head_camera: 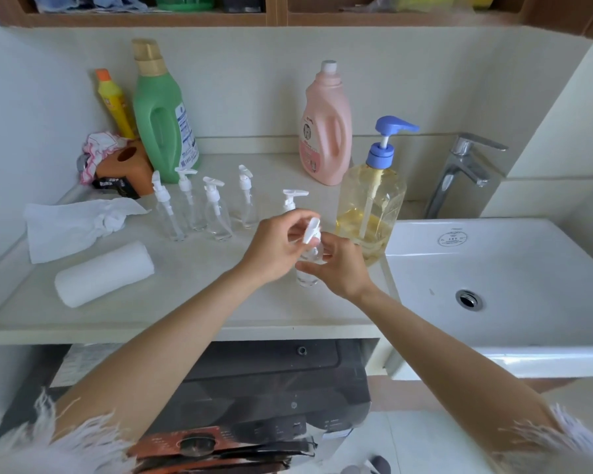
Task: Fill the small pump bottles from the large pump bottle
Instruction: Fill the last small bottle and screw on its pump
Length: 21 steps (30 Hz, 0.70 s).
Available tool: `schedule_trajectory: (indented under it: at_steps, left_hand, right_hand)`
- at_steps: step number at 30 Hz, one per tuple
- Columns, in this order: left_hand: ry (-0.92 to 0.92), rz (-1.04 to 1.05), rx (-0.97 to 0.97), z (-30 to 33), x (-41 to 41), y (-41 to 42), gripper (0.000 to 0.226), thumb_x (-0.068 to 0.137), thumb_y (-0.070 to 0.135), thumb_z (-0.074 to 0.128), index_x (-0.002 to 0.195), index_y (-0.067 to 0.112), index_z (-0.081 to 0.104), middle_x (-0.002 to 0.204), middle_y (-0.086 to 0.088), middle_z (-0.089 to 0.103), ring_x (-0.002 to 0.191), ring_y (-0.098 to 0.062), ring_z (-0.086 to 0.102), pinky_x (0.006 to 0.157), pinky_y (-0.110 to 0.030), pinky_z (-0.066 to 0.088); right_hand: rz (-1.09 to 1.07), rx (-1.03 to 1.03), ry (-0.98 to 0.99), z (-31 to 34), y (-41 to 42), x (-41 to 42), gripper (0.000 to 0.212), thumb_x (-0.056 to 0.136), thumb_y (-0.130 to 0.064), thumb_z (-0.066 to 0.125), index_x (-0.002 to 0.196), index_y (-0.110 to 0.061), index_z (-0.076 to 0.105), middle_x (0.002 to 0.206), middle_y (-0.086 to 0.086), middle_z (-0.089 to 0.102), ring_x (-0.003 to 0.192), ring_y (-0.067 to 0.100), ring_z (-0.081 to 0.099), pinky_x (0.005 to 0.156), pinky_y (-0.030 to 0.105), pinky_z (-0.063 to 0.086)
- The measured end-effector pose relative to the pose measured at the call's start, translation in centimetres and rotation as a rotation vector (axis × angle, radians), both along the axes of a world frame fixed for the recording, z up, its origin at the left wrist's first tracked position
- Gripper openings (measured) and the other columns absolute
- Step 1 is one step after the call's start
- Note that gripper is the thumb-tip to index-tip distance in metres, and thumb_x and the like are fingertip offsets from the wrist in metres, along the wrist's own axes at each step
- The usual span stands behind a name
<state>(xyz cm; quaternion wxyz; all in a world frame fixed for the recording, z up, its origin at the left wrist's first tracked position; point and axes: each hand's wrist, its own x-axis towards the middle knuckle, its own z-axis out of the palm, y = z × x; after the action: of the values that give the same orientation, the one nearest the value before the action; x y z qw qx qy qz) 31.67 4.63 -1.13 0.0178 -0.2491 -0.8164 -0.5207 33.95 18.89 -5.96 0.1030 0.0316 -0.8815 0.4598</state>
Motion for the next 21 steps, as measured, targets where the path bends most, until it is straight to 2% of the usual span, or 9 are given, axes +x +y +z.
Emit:
schedule_trajectory:
  at_steps: [3,5,8,10,13,16,17,19,21]
  left_hand:
    - [-0.032,0.0,-0.073,-1.1,-0.3,-0.1,0.029,0.086,0.014,0.067,0.115,0.015,0.064,0.106,-0.001,0.071,0.095,-0.015,0.068,0.09,-0.029,0.051]
    - [-0.041,-0.009,-0.12,-1.5,-0.5,-0.3,0.028,0.085,0.027,0.06,0.109,0.015,0.066,0.103,-0.001,0.072,0.095,-0.016,0.067,0.091,-0.037,0.05]
    - [-0.034,-0.027,-0.133,-1.8,-0.8,-0.5,0.027,0.084,0.035,0.057,0.099,0.015,0.067,0.095,-0.002,0.072,0.092,-0.019,0.066,0.09,-0.042,0.049]
    - [-0.047,-0.051,-0.117,-1.8,-0.8,-0.6,0.023,0.085,0.038,0.057,0.097,0.021,0.066,0.095,0.001,0.072,0.095,-0.017,0.066,0.093,-0.043,0.048]
    - [-0.033,-0.064,-0.126,-1.8,-0.9,-0.8,0.019,0.086,0.041,0.057,0.099,0.029,0.064,0.096,0.011,0.07,0.098,-0.011,0.065,0.096,-0.042,0.047]
    - [-0.041,-0.067,-0.094,-2.2,-0.9,-1.0,0.012,0.088,0.036,0.061,0.099,0.032,0.063,0.097,0.013,0.069,0.1,-0.011,0.065,0.097,-0.043,0.047]
    - [-0.066,-0.066,-0.066,-2.5,-0.9,-1.1,0.016,0.087,0.035,0.063,0.102,0.032,0.062,0.099,0.012,0.069,0.102,-0.011,0.064,0.097,-0.042,0.048]
    - [-0.178,-0.066,-0.024,-3.5,-0.9,-1.2,0.041,0.082,0.034,0.072,0.12,0.029,0.058,0.114,0.007,0.065,0.111,-0.009,0.059,0.101,-0.038,0.047]
    - [-0.292,-0.075,-0.027,-4.5,-0.7,-1.1,0.064,0.078,0.03,0.078,0.134,0.022,0.049,0.13,0.003,0.058,0.118,-0.007,0.052,0.103,-0.036,0.044]
  right_hand:
    - [-0.019,0.003,-0.026,-1.2,0.3,-0.2,0.043,0.071,-0.035,0.084,0.105,-0.016,0.067,0.085,0.005,0.07,0.078,0.018,0.062,0.076,0.029,0.053]
    - [-0.013,-0.008,-0.035,-1.4,0.4,-0.4,0.047,0.07,-0.036,0.084,0.108,-0.017,0.065,0.083,0.003,0.068,0.075,0.015,0.059,0.076,0.026,0.052]
    - [0.0,-0.051,-0.063,-1.0,0.6,-0.1,0.064,0.067,-0.033,0.087,0.122,-0.017,0.059,0.096,-0.005,0.069,0.086,0.009,0.063,0.083,0.02,0.051]
    - [0.006,-0.076,-0.069,-0.7,0.6,0.3,0.071,0.065,-0.029,0.088,0.126,-0.018,0.054,0.098,-0.008,0.067,0.089,0.007,0.063,0.085,0.018,0.05]
    - [0.072,-0.068,-0.087,-0.4,0.6,0.5,0.079,0.068,-0.025,0.087,0.133,-0.022,0.044,0.104,-0.005,0.066,0.095,0.01,0.063,0.089,0.026,0.052]
    - [0.215,-0.024,-0.143,1.0,2.0,0.5,0.086,0.077,-0.011,0.079,0.146,-0.022,0.029,0.128,-0.006,0.056,0.119,0.008,0.053,0.101,0.03,0.045]
    - [0.226,-0.047,-0.135,1.7,2.7,0.5,0.08,0.079,-0.005,0.075,0.146,-0.02,0.032,0.131,-0.006,0.054,0.122,0.008,0.049,0.103,0.032,0.043]
    - [0.21,-0.104,-0.096,3.4,3.9,0.4,0.066,0.084,0.001,0.067,0.142,-0.018,0.041,0.129,-0.005,0.055,0.122,0.007,0.049,0.104,0.035,0.043]
    - [0.266,-0.103,-0.09,4.9,4.4,0.1,0.056,0.087,0.001,0.065,0.136,-0.018,0.047,0.118,-0.008,0.061,0.115,0.003,0.056,0.1,0.03,0.046]
